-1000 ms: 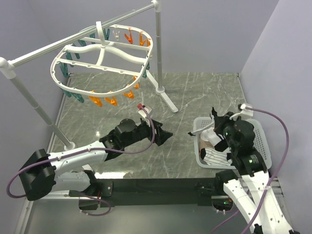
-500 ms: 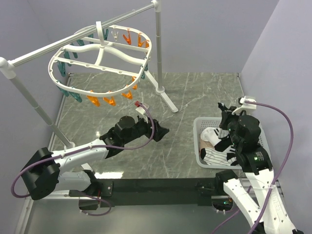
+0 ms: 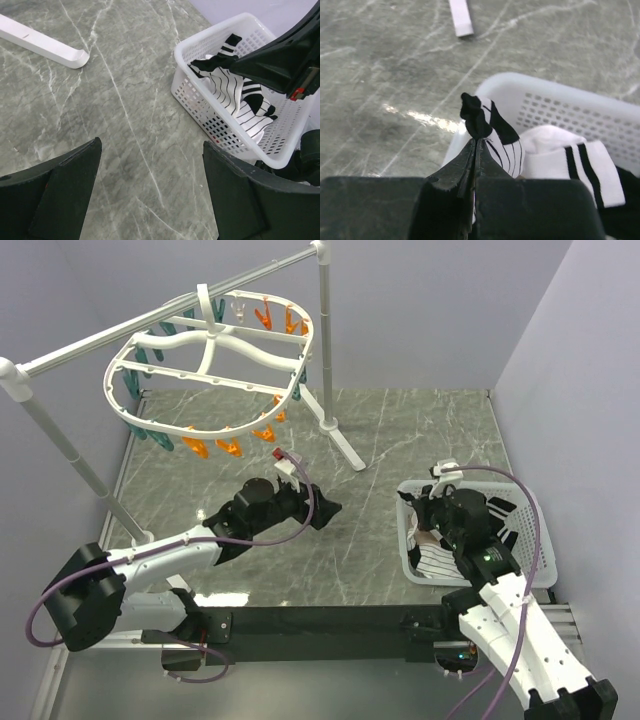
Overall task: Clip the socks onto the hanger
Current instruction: Place the sock in the bin, then open the clamp at the hanger.
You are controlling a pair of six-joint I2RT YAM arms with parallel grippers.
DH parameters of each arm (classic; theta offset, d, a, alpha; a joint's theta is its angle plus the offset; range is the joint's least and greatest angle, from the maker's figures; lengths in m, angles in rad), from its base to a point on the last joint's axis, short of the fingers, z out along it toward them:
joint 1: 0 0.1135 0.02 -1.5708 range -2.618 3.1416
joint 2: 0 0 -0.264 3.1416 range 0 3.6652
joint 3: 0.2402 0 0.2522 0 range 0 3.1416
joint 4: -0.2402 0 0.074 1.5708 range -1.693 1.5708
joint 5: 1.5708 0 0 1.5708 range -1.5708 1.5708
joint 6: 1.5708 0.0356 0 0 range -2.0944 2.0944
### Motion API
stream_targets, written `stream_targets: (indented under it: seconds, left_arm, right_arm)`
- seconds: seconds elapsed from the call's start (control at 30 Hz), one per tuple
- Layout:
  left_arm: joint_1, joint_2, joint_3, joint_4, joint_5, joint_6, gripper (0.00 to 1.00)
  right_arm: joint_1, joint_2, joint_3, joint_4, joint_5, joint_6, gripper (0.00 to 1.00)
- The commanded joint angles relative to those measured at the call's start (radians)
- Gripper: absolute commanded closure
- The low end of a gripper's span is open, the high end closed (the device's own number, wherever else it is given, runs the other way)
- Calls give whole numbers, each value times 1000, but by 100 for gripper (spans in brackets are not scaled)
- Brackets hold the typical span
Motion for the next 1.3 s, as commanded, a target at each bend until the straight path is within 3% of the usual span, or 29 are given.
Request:
stream_targets:
  seconds: [0.0,0.27,0.5,0.6,0.67,0.87,0.93,1.1,1.27]
  left_arm:
    - [14,-38,-18,30,-14,-1,12]
    - [31,-58,-39,33,-16,-4,12]
    - [47,-73,-48,27,-19,-1,12]
    - [51,-70,-51,32,-16,-7,11]
    - [54,-72,-54,35,-11,-11,11]
    - [65,-88,-71,38,-16,-36,11]
    - [64,-107,-87,35,-27,-53,11]
    - [64,-160,-143,53,-54,-117,11]
    - [64,-239,-260,114,-57,-177,11]
  right_arm:
    - [15,29,26,100,-57,-39,100]
    - [46,170,96,142,-94,7,100]
    - [69,175,107,159,-123,1,100]
    - [70,181,112,122,-138,13,84]
    - [72,196,124,78,-146,27,61]
    - [74,269,265,-30,-86,73,38]
    - [74,287,326,-45,-71,84,10]
    - [72,330,429,11,-133,142,7]
    - [84,390,404,218,-294,171,6]
